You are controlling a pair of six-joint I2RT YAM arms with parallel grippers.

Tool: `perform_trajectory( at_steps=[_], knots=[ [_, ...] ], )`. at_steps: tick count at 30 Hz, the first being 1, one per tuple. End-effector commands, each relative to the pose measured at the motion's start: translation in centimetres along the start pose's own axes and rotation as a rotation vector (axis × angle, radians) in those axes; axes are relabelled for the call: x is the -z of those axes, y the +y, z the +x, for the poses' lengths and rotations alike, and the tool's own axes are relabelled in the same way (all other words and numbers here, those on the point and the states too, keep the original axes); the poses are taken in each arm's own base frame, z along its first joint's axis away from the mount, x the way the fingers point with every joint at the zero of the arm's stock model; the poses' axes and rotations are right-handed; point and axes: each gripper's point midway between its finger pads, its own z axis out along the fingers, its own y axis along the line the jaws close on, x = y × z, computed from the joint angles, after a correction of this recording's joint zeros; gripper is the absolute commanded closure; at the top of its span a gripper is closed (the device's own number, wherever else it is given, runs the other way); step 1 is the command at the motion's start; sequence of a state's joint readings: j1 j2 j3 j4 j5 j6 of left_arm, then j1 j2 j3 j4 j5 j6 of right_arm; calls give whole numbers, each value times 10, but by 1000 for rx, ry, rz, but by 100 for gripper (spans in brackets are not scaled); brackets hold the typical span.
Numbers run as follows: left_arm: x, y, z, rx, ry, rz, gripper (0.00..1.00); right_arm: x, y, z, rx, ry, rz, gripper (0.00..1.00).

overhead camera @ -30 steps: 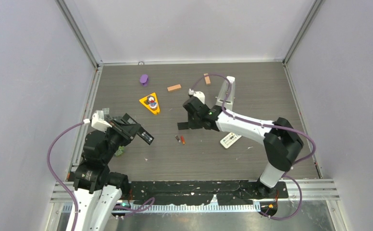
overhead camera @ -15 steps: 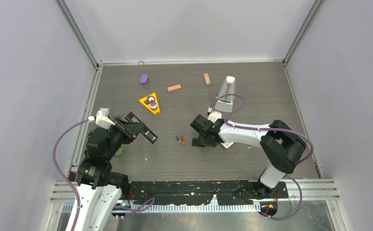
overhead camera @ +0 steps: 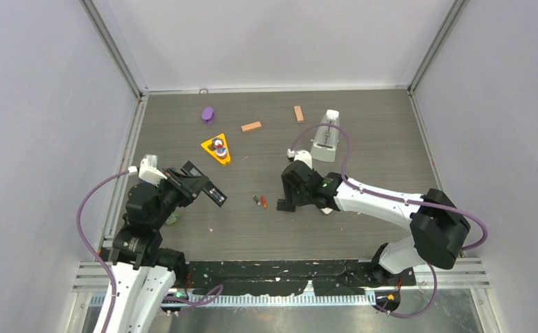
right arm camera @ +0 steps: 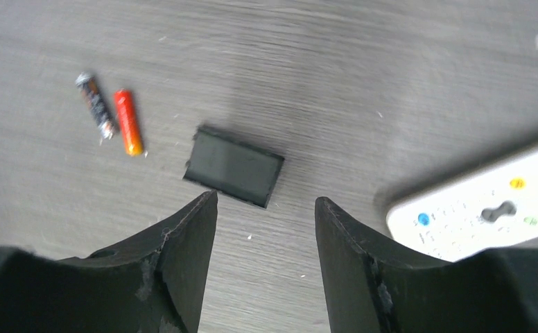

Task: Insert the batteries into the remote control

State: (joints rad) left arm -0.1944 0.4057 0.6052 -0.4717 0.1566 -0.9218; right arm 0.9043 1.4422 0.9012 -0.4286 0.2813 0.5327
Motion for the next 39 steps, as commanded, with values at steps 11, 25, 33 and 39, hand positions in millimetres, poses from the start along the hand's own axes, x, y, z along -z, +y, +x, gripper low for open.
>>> perform_trajectory(
  at_steps=[11, 25, 33, 39],
  knots=[
    [8, 6, -37, -36, -141, -122, 100, -13, 23, -16, 938, 75, -141, 35],
    [9, 14, -42, -46, -169, -158, 100, -36, 29, 12, 1057, 254, -203, 35],
    [8, 15, -42, -46, -169, -165, 100, -46, 19, 17, 1070, 304, -174, 35],
    [9, 16, -43, -51, -171, -170, 100, -31, 31, 0, 1027, 253, -243, 34]
  ],
)
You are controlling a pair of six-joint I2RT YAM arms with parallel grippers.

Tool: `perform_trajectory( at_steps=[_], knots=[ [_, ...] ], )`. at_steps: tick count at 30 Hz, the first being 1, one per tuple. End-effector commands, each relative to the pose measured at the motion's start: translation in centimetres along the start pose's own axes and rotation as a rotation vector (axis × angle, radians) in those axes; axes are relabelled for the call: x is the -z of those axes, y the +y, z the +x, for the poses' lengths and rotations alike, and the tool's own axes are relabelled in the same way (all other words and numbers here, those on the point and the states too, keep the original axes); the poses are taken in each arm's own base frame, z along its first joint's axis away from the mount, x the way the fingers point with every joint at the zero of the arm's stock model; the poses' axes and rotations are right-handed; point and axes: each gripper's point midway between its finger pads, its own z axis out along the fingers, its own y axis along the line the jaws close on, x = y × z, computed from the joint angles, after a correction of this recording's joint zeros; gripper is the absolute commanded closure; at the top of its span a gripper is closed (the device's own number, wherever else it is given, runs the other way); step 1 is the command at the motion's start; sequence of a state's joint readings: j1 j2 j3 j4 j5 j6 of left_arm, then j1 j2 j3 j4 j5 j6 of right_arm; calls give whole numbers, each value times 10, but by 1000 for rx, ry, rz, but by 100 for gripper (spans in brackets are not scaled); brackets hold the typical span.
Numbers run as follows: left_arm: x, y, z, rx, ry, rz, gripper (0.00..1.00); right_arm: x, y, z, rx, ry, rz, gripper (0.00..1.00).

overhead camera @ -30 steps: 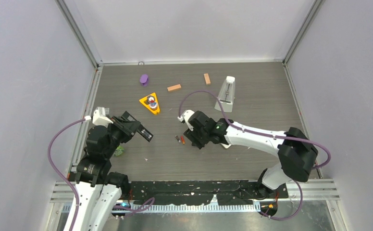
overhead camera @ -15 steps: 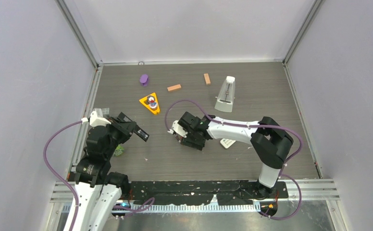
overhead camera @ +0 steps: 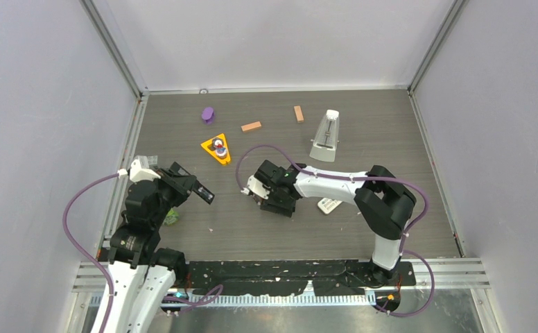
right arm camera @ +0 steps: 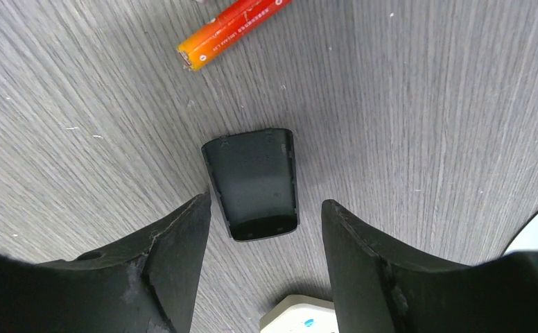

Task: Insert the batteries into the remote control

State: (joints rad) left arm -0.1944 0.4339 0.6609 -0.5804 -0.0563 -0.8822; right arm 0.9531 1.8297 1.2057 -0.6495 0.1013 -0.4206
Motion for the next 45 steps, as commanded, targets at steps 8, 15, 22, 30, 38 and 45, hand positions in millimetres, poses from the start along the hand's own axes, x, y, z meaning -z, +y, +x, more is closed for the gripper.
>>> perform_trajectory(
  at_steps=[8, 15, 22, 30, 38, 45],
  knots=[
    [6, -13, -20, -7, -64, 26, 100, 42, -22, -27, -58, -146, -45, 34],
    [18, -30, -37, -3, -108, 69, 100, 24, -12, -8, -41, -50, -133, 36],
    [7, -11, -20, -6, -67, 24, 100, 10, -19, -9, -66, -44, -149, 39],
    [6, -11, -19, -1, -65, 24, 100, -9, -20, 7, -101, 20, -160, 47],
    [6, -18, -17, -6, -49, 62, 100, -19, -11, 17, -187, 47, -156, 65],
    [2, -35, -5, -9, 10, 167, 100, -5, -29, 10, -309, -47, -17, 94]
  ],
)
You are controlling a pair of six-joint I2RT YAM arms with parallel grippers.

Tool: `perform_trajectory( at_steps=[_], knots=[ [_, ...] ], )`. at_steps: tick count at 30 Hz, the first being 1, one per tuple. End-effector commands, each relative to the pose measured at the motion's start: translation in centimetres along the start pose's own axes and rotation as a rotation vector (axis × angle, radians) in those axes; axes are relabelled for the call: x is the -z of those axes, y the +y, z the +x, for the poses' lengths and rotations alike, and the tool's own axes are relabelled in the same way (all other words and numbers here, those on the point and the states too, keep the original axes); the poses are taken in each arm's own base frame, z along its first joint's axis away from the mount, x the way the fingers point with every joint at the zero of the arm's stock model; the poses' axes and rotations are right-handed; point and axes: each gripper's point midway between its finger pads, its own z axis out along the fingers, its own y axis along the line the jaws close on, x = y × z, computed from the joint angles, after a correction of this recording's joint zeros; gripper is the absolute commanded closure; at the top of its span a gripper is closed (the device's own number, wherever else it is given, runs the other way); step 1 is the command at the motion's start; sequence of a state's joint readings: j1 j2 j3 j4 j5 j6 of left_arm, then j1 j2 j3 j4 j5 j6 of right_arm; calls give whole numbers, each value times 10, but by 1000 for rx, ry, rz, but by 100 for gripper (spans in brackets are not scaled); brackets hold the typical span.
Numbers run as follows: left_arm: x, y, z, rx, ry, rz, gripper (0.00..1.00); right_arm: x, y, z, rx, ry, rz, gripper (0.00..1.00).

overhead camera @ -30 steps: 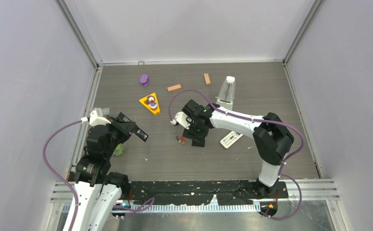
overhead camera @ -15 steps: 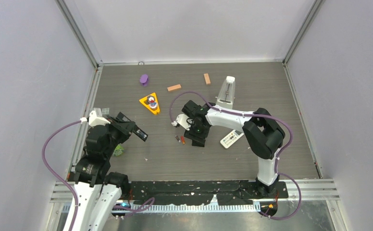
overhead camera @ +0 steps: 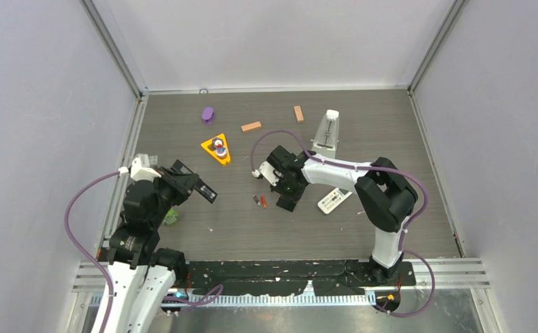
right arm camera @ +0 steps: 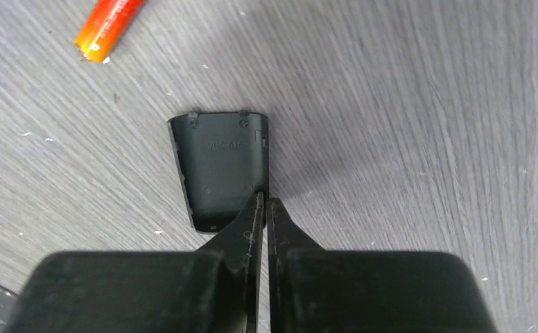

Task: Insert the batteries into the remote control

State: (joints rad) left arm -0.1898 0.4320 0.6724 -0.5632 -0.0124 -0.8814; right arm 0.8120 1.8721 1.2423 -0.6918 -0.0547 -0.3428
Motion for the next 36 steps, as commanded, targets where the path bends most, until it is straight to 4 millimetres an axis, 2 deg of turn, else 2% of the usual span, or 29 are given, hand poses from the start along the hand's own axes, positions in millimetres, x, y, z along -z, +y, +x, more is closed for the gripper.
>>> perform_trajectory(
  at_steps=[1, 5, 7, 11, 17, 19, 21, 24, 29, 33, 36],
  knots=[
    [-3, -26, -2, -11, 9, 131, 100, 7, -16, -10, -105, -89, 125, 94],
    [-5, -34, 6, -6, 53, 176, 100, 30, -35, -20, -195, -179, 256, 95],
    [-6, -37, 10, 3, 77, 200, 100, 49, -41, -27, -251, -249, 301, 95],
    [-11, -37, 20, 44, 115, 207, 100, 71, -46, -33, -402, -345, 366, 95],
    [-18, -37, 28, 94, 148, 218, 100, 77, -49, -22, -676, -347, 435, 95],
    [-19, -38, 31, 103, 161, 227, 100, 78, -48, -24, -741, -372, 443, 95],
    [-22, -39, 34, 116, 180, 233, 100, 84, -45, -29, -743, -403, 462, 95],
    [-26, -41, 43, 127, 231, 242, 100, 103, -40, -41, -694, -455, 515, 95],
    [-38, -48, 59, 96, 346, 244, 100, 139, -17, -69, -585, -550, 567, 95],
    [-50, -47, 71, 97, 393, 211, 100, 154, -6, -77, -589, -590, 576, 95],
    [-57, -53, 81, 99, 421, 224, 100, 162, 2, -81, -566, -599, 593, 95]
  ],
)
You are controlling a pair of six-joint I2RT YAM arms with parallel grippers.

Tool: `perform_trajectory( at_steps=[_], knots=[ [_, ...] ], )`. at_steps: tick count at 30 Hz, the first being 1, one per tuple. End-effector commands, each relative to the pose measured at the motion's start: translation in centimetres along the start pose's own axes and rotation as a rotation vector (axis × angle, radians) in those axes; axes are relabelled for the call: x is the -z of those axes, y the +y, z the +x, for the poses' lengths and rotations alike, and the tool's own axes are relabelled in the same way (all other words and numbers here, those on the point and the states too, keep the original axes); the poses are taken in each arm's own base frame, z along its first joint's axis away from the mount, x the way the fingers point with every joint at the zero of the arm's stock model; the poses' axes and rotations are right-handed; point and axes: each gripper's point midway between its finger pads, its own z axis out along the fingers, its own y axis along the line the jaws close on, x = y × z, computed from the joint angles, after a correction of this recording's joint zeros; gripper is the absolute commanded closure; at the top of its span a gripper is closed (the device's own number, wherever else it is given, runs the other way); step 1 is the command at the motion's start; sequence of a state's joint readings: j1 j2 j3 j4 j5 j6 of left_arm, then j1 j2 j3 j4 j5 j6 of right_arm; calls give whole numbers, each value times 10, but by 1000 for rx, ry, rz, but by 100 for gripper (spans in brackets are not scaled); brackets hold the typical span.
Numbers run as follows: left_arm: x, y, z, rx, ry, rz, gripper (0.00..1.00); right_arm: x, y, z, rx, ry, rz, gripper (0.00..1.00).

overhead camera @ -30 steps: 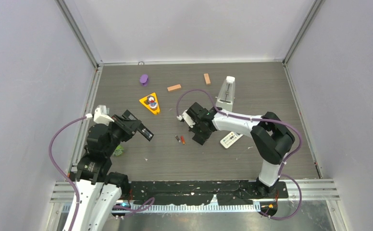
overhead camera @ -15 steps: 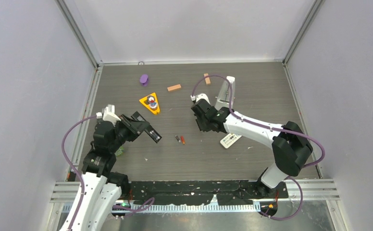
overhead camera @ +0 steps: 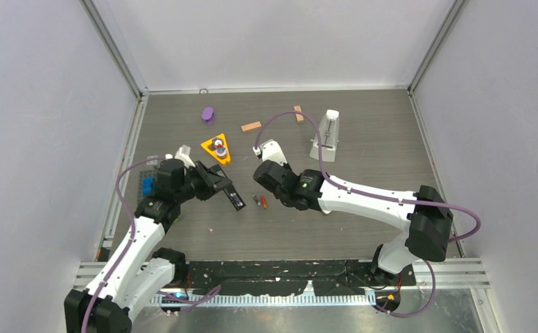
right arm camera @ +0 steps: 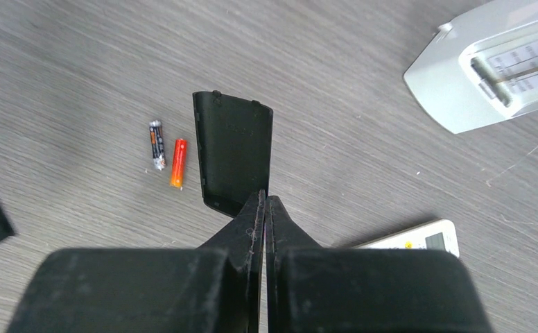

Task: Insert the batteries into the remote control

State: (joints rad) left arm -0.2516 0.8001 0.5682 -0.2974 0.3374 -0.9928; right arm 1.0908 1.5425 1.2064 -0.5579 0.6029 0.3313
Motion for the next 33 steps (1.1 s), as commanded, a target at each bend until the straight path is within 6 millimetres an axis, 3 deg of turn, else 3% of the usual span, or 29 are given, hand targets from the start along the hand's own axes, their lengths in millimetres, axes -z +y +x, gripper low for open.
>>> perform_trajectory(
  at_steps=[1, 13, 33],
  knots=[
    [-5, -42, -6, -51, -8, 130, 100, 29, -9, -37, -46, -116, 74, 95],
    [-24, -50, -4, -13, -37, 114, 100, 47, 34, -36, 149, -91, 106, 95],
    [-26, -56, -6, 55, -95, 179, 100, 52, 65, -44, 288, -101, 100, 95]
  ],
)
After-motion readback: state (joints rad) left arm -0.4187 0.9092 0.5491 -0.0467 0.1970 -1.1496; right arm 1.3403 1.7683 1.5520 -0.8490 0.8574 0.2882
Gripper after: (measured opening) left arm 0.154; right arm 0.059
